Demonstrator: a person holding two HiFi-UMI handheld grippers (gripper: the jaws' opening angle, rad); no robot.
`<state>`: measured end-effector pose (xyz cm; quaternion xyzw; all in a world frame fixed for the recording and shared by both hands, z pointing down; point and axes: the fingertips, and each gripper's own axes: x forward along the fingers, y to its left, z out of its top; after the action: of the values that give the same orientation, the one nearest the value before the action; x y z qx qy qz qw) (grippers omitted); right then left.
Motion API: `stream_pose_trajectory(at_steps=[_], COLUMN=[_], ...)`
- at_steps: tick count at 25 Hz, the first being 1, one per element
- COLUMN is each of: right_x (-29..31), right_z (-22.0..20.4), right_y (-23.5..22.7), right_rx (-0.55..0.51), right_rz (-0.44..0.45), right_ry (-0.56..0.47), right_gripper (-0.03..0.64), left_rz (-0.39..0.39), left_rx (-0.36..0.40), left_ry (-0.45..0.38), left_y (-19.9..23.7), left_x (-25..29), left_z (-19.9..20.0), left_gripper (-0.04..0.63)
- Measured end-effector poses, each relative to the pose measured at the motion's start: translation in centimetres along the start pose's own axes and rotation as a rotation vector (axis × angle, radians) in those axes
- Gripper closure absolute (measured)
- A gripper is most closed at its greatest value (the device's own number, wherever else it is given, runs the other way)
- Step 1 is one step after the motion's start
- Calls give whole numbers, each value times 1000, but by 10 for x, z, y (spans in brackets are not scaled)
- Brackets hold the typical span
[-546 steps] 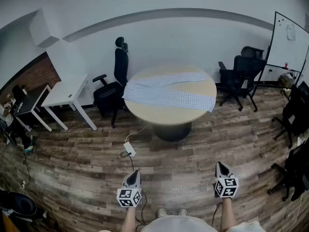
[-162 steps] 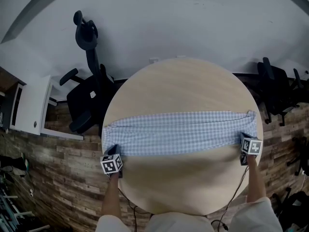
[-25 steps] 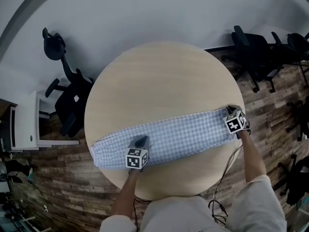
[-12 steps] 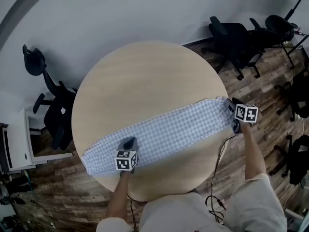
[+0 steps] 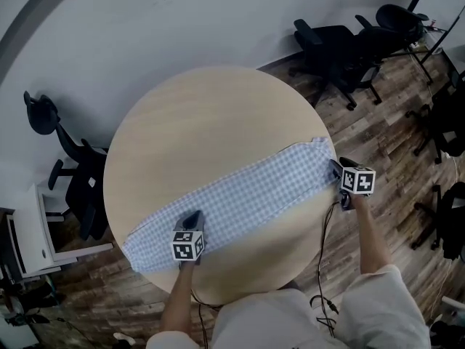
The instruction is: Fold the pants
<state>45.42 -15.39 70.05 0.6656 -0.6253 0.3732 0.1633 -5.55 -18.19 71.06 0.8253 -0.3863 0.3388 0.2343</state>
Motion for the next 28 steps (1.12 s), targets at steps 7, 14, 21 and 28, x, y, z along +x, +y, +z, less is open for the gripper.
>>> stream_pose_trajectory(at_steps=[7, 14, 21, 28], right_x=[7, -5, -37, -35], right_z=[-6, 2, -20, -33], right_y=[1, 5, -24, -36], right_rx=[-95, -115, 23, 163], right_rz=[-76, -102, -145, -106], right_ry=[61, 1, -1, 6], right_gripper=[529, 583, 583, 487], left_rz=[3, 0, -10, -18], left_rx=[1, 2, 8, 18], left_ry=[-4, -12, -12, -11], left_y=[-6, -4, -5, -8], left_x=[-3, -3, -3, -2], left_z=[0, 2, 3, 6], left_gripper=[565, 565, 565, 565])
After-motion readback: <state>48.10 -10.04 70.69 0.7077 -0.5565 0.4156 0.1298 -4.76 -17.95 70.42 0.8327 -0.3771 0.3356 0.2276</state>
